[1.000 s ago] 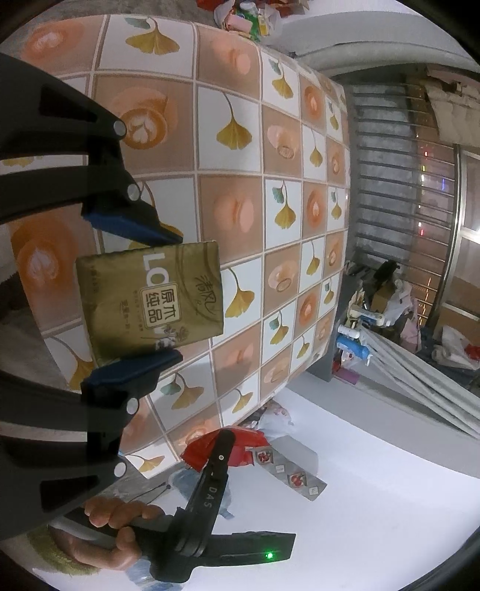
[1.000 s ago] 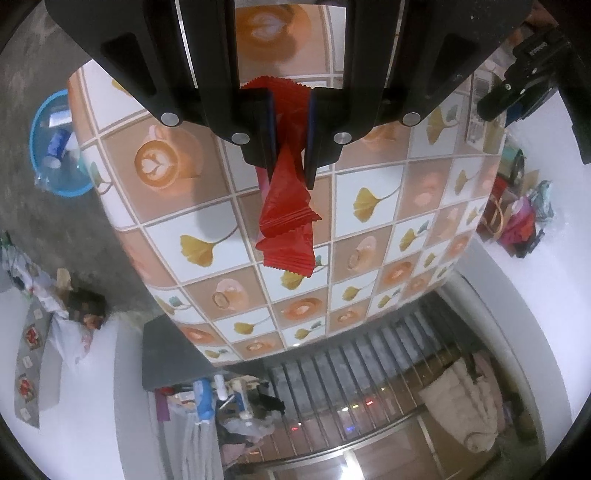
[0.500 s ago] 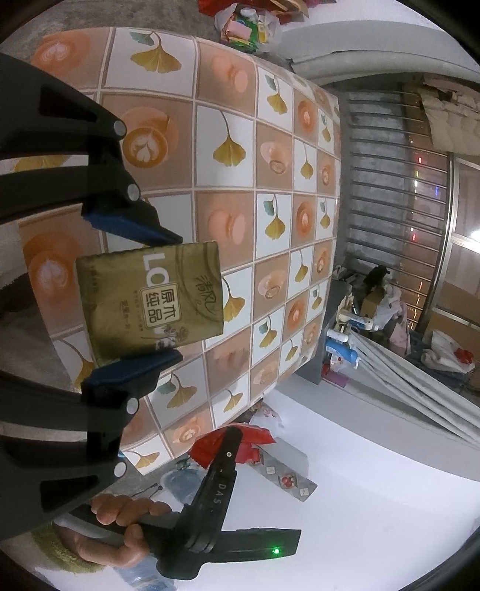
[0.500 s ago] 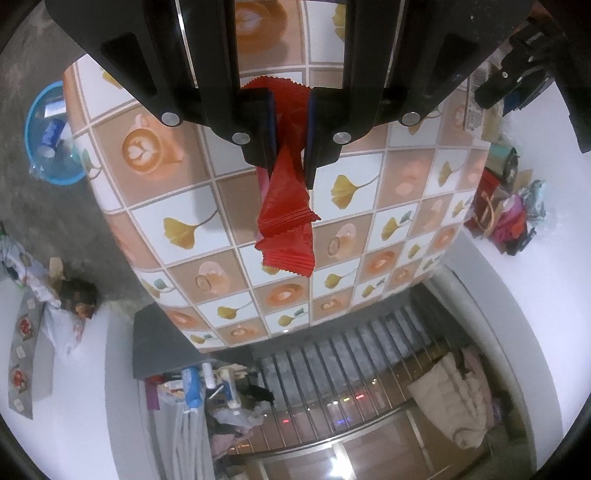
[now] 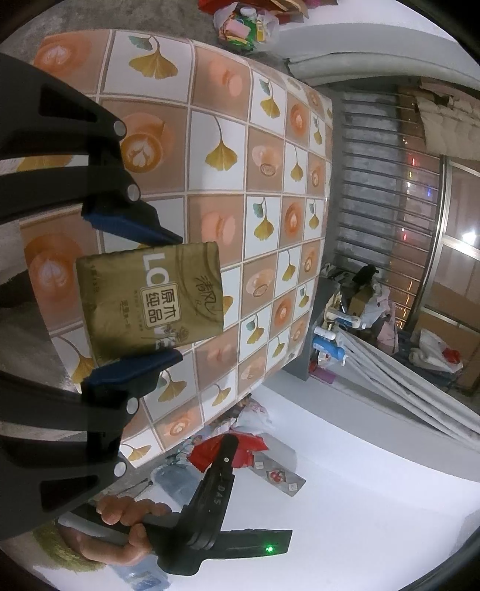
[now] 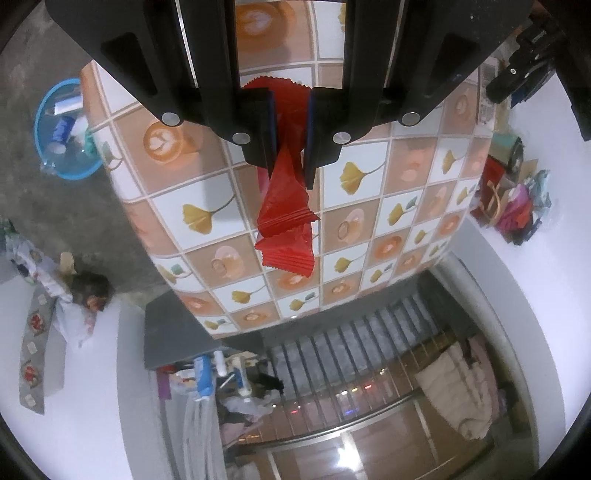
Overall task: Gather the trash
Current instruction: 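Lift the red snack bag and gold tissue pack above the table with both tools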
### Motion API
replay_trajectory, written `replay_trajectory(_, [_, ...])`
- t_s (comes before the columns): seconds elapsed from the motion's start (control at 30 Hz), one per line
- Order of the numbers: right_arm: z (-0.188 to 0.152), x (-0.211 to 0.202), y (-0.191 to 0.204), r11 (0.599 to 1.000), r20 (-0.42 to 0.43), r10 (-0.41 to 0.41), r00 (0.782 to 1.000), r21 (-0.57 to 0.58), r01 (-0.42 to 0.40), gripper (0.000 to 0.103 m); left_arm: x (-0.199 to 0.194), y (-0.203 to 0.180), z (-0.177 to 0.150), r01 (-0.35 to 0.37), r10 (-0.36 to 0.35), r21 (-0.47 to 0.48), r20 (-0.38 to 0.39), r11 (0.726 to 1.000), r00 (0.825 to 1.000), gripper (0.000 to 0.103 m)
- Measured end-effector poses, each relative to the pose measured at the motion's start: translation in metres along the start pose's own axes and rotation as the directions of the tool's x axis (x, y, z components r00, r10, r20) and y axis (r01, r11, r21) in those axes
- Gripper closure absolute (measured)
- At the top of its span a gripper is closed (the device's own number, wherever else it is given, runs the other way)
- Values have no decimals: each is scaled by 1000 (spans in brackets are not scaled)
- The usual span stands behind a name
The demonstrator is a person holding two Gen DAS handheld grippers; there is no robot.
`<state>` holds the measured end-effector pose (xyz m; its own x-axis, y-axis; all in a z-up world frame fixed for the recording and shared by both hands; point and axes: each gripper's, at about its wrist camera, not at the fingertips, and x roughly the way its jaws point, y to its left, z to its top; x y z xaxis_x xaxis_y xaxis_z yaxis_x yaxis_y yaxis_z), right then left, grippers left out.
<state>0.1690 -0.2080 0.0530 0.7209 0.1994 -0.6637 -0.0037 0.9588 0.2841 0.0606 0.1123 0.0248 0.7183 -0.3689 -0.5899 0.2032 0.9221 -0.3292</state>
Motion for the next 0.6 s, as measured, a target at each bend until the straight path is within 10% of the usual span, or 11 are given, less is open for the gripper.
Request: replay_trajectory(0.6, [-4, -1, -6, 999, 2, 11, 1000, 30, -11, 93, 11, -7, 0, 6, -6, 3, -16, 1000, 1000, 48])
